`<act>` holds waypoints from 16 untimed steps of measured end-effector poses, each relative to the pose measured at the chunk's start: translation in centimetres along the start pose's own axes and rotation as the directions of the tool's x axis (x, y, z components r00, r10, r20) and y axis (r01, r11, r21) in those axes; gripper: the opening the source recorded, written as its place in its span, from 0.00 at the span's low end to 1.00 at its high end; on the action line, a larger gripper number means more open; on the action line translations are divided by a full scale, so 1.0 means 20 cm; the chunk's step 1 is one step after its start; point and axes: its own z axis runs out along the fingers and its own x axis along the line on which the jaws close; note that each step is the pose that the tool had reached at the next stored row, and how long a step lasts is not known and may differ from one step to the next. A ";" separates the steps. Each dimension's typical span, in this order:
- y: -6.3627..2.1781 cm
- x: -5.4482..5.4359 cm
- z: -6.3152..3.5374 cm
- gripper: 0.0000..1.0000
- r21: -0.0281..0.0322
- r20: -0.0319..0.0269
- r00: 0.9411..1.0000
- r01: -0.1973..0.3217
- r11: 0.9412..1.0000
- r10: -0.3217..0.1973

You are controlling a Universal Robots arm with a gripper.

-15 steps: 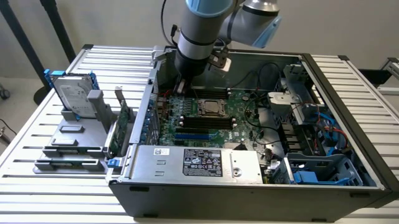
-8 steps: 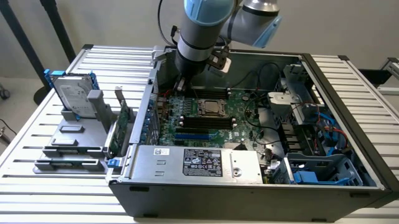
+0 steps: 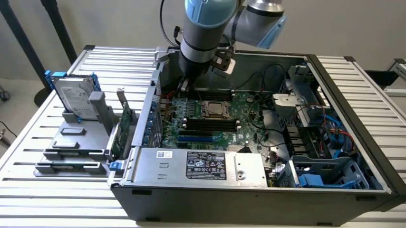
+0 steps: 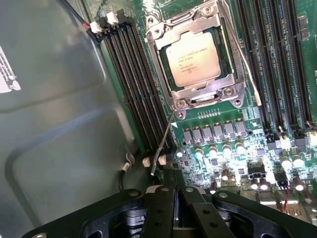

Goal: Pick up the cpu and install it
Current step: 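Install the first cpu locking lever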

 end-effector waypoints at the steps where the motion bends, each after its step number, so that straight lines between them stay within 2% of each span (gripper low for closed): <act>1: 0.000 0.00 0.000 0.11 -0.001 -0.003 1.000 -0.001 1.000 0.001; 6: -0.003 0.01 -0.002 0.11 -0.006 -0.014 1.000 -0.002 1.000 0.002; 11: 0.001 0.02 -0.008 0.11 -0.018 -0.021 1.000 0.000 1.000 0.000; 16: 0.028 0.03 -0.020 0.11 -0.028 -0.027 1.000 0.004 1.000 -0.005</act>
